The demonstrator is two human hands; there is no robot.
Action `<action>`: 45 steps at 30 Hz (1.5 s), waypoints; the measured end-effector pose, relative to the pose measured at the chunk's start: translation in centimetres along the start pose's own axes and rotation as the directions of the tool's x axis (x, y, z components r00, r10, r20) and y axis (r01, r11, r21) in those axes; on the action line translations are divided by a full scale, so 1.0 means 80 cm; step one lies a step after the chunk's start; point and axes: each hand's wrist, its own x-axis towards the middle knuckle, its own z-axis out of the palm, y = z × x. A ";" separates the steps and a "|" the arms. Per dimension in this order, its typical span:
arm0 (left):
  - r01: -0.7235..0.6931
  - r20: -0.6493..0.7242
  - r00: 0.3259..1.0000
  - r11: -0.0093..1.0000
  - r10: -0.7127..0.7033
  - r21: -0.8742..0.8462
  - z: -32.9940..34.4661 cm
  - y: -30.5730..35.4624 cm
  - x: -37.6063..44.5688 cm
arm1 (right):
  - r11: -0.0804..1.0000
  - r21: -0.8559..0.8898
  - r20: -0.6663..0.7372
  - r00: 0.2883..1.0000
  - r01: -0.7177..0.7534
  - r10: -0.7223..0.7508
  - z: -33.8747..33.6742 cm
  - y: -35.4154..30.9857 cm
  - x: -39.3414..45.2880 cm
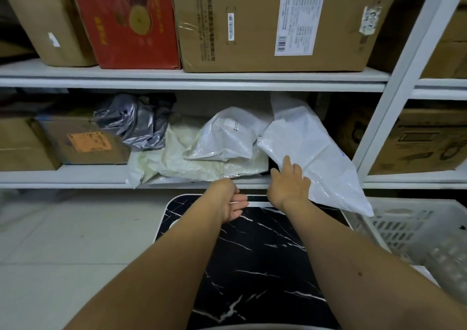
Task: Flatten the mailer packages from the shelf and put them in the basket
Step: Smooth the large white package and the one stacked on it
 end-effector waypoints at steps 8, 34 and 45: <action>-0.011 0.010 1.000 1.000 0.011 0.016 0.009 -0.018 -0.001 | 0.997 0.071 -0.154 0.987 -0.039 0.050 -0.009 0.021 -0.018; -0.261 0.430 0.866 0.964 0.254 -0.043 0.053 -0.014 -0.206 | 0.983 -0.051 -0.414 0.892 0.178 -0.183 -0.160 -0.021 -0.225; -0.249 -0.219 0.923 0.925 0.316 0.285 -0.078 -0.045 -0.166 | 0.790 0.195 -0.038 0.810 0.581 -0.586 -0.110 -0.117 -0.266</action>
